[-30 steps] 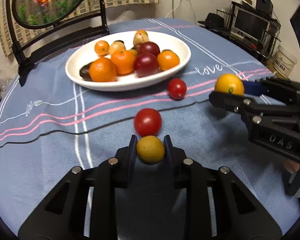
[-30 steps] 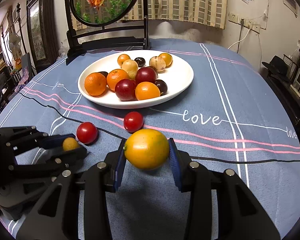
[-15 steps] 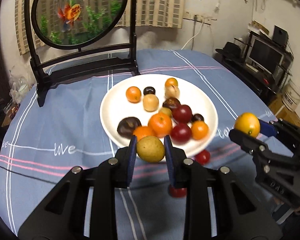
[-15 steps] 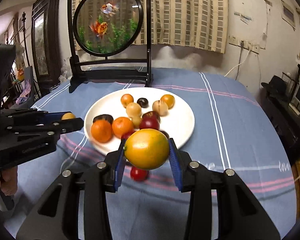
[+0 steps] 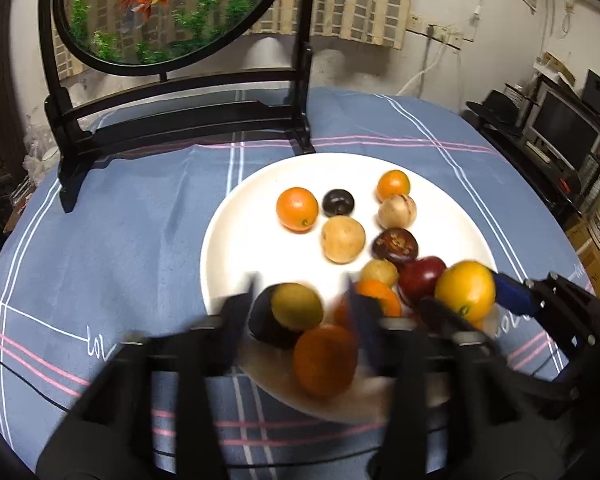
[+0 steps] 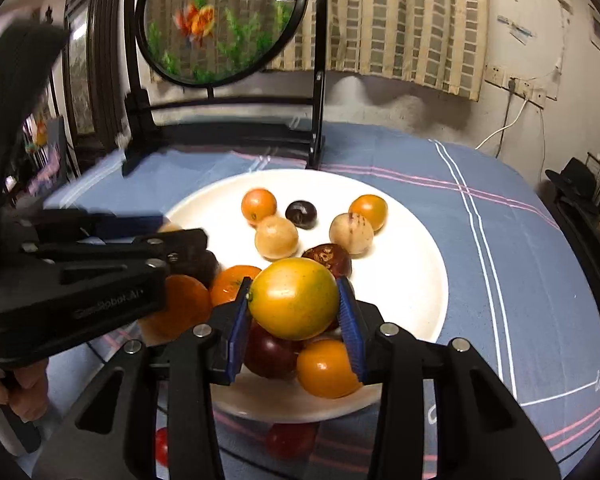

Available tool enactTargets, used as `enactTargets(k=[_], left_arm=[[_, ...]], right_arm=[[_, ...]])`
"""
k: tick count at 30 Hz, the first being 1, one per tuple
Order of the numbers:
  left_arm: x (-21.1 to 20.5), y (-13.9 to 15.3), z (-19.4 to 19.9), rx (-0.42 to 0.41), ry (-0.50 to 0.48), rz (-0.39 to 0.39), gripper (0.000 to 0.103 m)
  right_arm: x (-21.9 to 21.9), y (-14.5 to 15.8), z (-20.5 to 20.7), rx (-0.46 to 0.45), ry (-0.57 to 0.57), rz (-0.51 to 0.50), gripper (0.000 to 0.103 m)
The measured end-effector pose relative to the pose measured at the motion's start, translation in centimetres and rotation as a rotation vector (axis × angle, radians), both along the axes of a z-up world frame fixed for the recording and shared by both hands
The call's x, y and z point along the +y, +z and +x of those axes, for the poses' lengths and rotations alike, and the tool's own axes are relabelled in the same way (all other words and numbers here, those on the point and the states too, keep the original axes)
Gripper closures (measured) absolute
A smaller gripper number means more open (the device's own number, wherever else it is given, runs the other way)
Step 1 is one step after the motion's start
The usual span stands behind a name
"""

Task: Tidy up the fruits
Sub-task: 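Carry both yellow fruits onto the white plate and open both tools, then grasp a red tomato with the left tool while the right tool grasps another red tomato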

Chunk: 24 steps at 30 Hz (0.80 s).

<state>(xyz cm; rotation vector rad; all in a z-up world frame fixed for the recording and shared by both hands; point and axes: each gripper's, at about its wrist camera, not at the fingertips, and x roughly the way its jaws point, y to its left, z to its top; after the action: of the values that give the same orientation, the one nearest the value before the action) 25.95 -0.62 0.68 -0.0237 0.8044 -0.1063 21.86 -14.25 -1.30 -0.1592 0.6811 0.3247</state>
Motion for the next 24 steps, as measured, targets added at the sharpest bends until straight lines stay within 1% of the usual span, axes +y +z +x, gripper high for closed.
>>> enactTargets(k=[2,3,4,7,9,14,17,24], left_arm=[[0.0,0.3,-0.2,-0.030,0.017,0.012,0.034],[0.0,0.5,-0.3,-0.029,0.012,0.007,0.031],[0.1,0.6,-0.4,-0.029,0.011,-0.002,0.029],[0.5,1.1,-1.2,-0.031,0.020,-0.020,0.027],[0.7,1.5,-1.8,-0.035,0.016,-0.034,0.026],[0.4,2.3,-4.3,-0.056,-0.003,-0.029,0.024],[-0.1,2.2,-6.0,-0.054,-0.027,-0.022,0.024],[-1.5,0.8,-10.1,-0.027,-0.085,-0.012,0.024]], right_arm=[[0.0,0.0,-0.3,-0.016,-0.008,-0.014,0.051],[-0.3,0.2,-0.6,-0.022,-0.012,0.004,0.049],[-0.7,0.4,-0.8,-0.025,-0.015,0.021,0.049],[-1.8,1.0,-1.6,-0.030,-0.026,0.042,0.049],[-2.7,1.3,-2.2,-0.017,-0.031,0.072,0.049],[-4.9,1.6,-4.0,0.006,-0.064,0.121,0.048],[-6.2,1.5,-5.3,0.023,-0.077,0.139,0.048],[-7.7,0.3,-8.1,0.062,-0.091,0.125,0.048]])
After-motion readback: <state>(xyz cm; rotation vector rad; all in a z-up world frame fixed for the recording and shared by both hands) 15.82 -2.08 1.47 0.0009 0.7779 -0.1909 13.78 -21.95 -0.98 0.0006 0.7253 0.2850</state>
